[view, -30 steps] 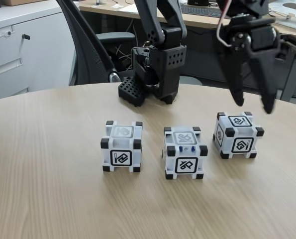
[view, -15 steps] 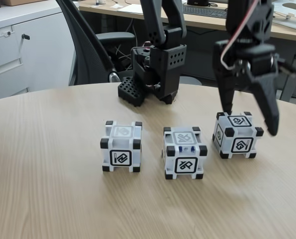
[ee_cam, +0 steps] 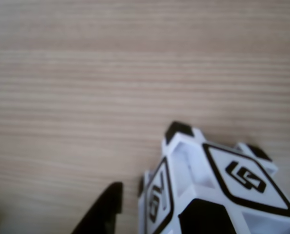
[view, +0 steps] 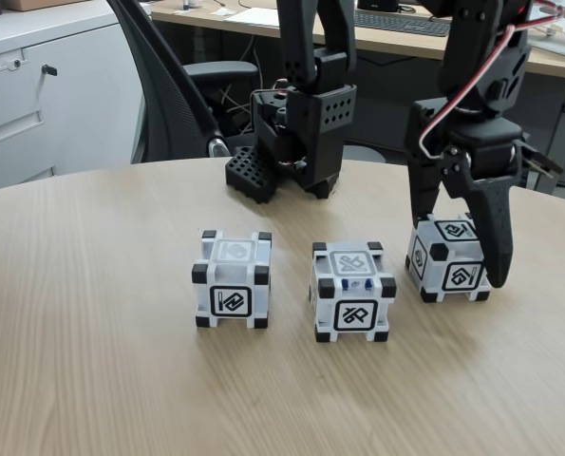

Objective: Stack cubes from left to right.

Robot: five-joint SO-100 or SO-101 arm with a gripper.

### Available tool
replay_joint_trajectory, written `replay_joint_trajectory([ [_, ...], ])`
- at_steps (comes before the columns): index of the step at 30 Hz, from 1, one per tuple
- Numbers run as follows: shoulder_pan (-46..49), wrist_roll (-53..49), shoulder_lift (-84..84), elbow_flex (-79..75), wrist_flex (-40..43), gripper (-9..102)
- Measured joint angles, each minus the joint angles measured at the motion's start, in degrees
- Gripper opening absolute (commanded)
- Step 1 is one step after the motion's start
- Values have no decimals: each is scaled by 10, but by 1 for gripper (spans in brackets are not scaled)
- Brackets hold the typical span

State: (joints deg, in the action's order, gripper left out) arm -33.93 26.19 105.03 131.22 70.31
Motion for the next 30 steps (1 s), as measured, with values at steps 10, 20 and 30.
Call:
replay_joint_trajectory([
  [10, -4, 4, -14, -19, -2, 10],
  [20, -4, -15, -10, -19, -2, 0],
  [30, 6, -37, 76, -5, 8, 0],
])
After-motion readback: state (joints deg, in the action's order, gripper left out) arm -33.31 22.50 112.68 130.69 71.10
